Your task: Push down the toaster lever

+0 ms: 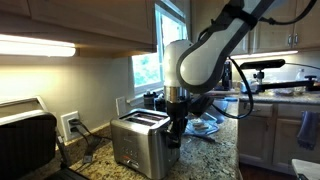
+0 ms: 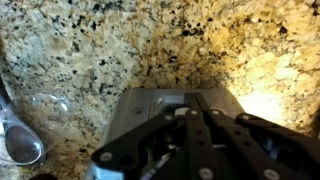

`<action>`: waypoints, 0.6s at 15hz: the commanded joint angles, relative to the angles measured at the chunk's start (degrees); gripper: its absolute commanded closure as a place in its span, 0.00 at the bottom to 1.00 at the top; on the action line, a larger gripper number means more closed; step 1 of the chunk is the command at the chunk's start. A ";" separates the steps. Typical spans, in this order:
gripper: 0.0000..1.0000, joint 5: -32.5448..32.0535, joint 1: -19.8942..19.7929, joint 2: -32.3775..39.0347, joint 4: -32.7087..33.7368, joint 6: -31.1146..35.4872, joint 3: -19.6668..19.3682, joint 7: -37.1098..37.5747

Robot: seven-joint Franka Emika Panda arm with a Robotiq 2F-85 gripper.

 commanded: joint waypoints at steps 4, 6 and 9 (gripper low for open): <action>0.97 0.40 0.00 5.89 -1.10 4.45 -0.86 -1.92; 0.97 0.86 -0.09 8.63 -0.46 4.97 -0.92 -2.13; 0.98 1.06 -0.18 8.87 0.39 4.43 -1.00 -2.29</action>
